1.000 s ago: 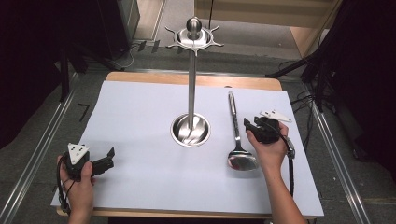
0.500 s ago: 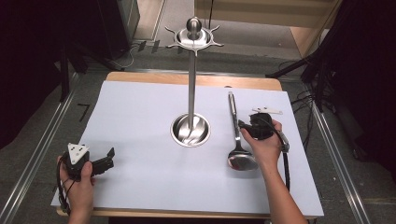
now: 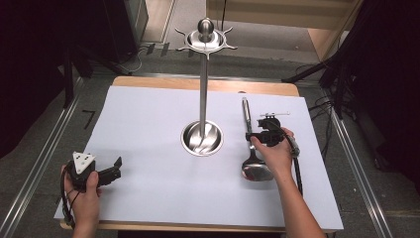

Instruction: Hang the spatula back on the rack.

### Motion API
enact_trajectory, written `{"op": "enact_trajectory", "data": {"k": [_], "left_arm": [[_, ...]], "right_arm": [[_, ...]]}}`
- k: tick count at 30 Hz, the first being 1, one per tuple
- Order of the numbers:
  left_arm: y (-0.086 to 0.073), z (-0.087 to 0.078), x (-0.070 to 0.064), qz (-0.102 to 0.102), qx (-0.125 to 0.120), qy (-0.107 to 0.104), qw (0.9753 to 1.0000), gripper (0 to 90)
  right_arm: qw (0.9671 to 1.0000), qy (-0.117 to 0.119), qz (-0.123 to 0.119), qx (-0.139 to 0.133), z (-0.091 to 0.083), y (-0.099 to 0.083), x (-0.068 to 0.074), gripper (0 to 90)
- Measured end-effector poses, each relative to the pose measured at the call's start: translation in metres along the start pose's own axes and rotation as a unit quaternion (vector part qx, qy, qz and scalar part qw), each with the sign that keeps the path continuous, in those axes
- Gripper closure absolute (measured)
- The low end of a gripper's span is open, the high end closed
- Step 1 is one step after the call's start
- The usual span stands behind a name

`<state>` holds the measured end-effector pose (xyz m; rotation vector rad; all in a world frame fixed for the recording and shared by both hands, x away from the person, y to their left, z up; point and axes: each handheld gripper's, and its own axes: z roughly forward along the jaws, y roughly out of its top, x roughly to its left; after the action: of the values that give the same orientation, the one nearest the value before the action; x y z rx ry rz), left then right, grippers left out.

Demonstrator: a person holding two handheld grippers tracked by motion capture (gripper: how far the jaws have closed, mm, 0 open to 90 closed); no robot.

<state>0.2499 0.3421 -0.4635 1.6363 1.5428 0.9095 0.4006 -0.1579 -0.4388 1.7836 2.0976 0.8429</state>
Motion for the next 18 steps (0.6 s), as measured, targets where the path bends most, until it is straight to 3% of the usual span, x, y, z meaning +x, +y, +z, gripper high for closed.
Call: {"op": "enact_trajectory", "data": {"k": [2,3,5,7,9,11,14,18], "left_arm": [[0.000,0.000,0.000,0.000,0.000,0.000,1.0000,0.4],[0.000,0.000,0.000,0.000,0.000,-0.001,1.0000,0.4],[0.000,0.000,0.000,0.000,0.000,0.000,1.0000,0.4],[0.000,0.000,0.000,0.000,0.000,0.000,1.0000,0.4],[0.000,0.000,0.000,0.000,0.000,0.000,1.0000,0.4],[0.000,0.000,0.000,0.000,0.000,-0.001,1.0000,0.4],[0.000,0.000,0.000,0.000,0.000,-0.001,1.0000,0.4],[0.000,0.000,0.000,0.000,0.000,-0.001,1.0000,0.4]], "right_arm": [[1.0000,-0.002,0.001,0.005,0.001,0.001,0.001,30.5],[0.9997,-0.001,0.003,0.025,0.004,0.003,0.002,31.6],[0.9993,-0.015,0.010,0.034,0.005,0.004,0.004,37.5],[0.9991,-0.020,0.012,0.035,0.006,0.004,0.004,38.7],[0.9988,-0.009,0.026,0.041,0.007,0.005,0.004,40.3],[0.9984,-0.014,0.024,0.049,0.009,0.006,0.006,49.0],[0.9977,-0.010,0.029,0.060,0.010,0.008,0.006,51.5],[0.9962,-0.025,0.034,0.076,0.010,0.014,0.012,56.7]]}}
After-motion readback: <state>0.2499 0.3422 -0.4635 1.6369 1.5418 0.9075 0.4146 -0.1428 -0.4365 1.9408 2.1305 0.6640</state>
